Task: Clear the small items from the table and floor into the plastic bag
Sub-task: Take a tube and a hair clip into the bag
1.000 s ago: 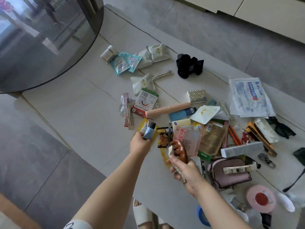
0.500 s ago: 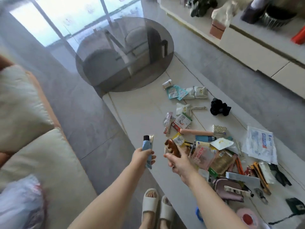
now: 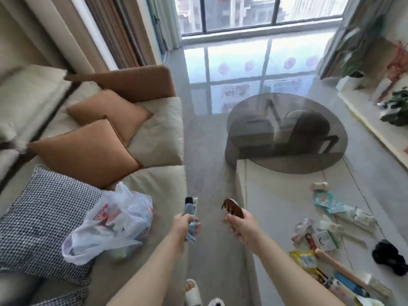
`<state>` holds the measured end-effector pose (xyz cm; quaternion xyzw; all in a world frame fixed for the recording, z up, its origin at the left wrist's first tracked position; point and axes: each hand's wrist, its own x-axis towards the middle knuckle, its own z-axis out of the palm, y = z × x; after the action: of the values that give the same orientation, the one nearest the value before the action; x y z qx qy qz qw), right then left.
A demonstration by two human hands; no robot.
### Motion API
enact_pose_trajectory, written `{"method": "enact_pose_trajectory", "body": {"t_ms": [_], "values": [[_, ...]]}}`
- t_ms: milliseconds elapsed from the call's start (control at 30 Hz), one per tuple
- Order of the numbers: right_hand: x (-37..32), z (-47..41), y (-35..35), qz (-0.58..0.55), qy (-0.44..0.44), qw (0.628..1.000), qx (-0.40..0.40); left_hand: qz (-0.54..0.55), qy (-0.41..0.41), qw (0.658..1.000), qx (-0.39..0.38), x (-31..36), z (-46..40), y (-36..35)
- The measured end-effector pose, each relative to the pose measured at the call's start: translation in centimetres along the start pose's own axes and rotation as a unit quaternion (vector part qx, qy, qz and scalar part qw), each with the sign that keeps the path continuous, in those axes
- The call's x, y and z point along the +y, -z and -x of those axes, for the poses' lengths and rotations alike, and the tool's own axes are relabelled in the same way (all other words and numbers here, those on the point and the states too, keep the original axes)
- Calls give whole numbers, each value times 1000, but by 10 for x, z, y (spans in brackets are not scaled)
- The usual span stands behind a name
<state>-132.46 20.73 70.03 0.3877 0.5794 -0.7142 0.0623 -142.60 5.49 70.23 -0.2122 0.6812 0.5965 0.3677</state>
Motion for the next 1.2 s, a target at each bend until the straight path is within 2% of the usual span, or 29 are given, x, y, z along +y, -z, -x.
{"method": "enact_pose_trajectory", "body": {"t_ms": [133, 267, 567, 667, 733, 833, 1067, 1200], "values": [[-36, -9, -79, 64, 10, 996, -66, 69, 0, 996, 63, 23, -3, 76], [-60, -15, -160, 97, 7, 988, -117, 114, -7, 990, 81, 41, -6, 140], [-71, -40, -305, 154, -3, 980, -130, 154, 0, 977, 146, 45, -28, 262], [-66, -52, -340, 196, -24, 973, -120, 113, 4, 977, 180, 42, -42, 289], [-63, -64, -360, 240, -34, 962, -126, 95, 4, 976, 197, 41, -53, 303], [-60, -86, -386, 313, -21, 940, -137, 104, 15, 977, 184, 42, -68, 317], [-45, -146, -434, 461, -39, 875, -139, 136, 86, 967, 200, 37, -130, 334], [-33, -173, -453, 498, -58, 847, -177, 128, 133, 958, 218, 50, -149, 336]]}}
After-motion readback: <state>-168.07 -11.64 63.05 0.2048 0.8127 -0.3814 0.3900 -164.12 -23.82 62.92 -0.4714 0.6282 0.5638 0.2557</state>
